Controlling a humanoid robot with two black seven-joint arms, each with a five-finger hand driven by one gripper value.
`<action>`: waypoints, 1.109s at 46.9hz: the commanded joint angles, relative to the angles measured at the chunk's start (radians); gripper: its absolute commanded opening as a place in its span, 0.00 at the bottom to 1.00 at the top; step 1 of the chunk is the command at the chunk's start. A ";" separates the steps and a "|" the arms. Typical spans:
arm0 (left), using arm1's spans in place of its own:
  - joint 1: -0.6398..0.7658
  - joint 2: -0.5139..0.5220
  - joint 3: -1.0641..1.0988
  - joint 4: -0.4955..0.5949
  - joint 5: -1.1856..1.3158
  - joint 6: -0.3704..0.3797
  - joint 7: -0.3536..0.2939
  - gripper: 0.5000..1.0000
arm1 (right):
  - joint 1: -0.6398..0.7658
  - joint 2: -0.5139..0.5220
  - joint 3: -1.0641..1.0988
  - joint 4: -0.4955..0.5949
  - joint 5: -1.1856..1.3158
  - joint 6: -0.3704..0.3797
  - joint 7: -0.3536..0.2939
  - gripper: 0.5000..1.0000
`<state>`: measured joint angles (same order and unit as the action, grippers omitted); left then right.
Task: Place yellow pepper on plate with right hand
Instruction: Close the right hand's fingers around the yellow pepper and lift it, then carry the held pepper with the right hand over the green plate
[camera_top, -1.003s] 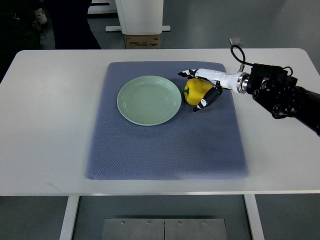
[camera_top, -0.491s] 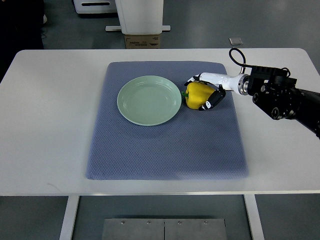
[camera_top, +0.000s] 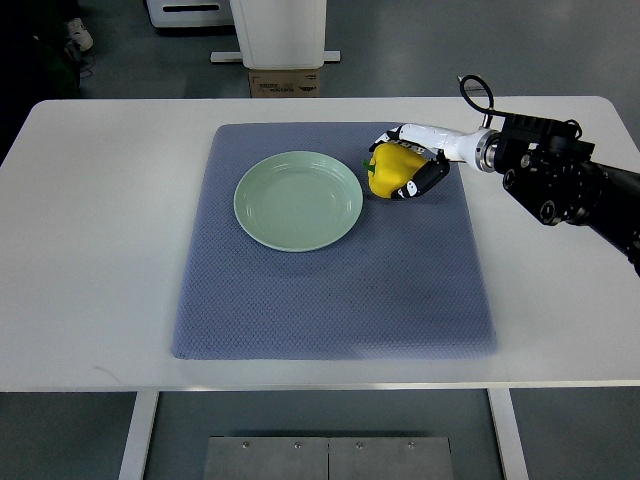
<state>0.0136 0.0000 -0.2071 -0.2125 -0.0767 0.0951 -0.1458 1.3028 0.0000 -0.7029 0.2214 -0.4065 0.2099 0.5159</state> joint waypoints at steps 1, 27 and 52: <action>0.000 0.000 0.000 0.001 0.000 0.000 0.000 1.00 | 0.019 0.000 0.016 0.004 0.002 0.011 -0.002 0.00; 0.000 0.000 0.000 -0.001 0.000 0.000 0.000 1.00 | 0.062 0.000 0.197 0.087 0.003 0.026 -0.120 0.00; 0.000 0.000 0.000 -0.001 0.000 0.000 0.000 1.00 | 0.111 0.000 0.384 0.271 0.005 0.074 -0.080 0.00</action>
<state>0.0139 0.0000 -0.2071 -0.2127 -0.0767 0.0951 -0.1458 1.4047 0.0000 -0.3344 0.4687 -0.4028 0.2832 0.4362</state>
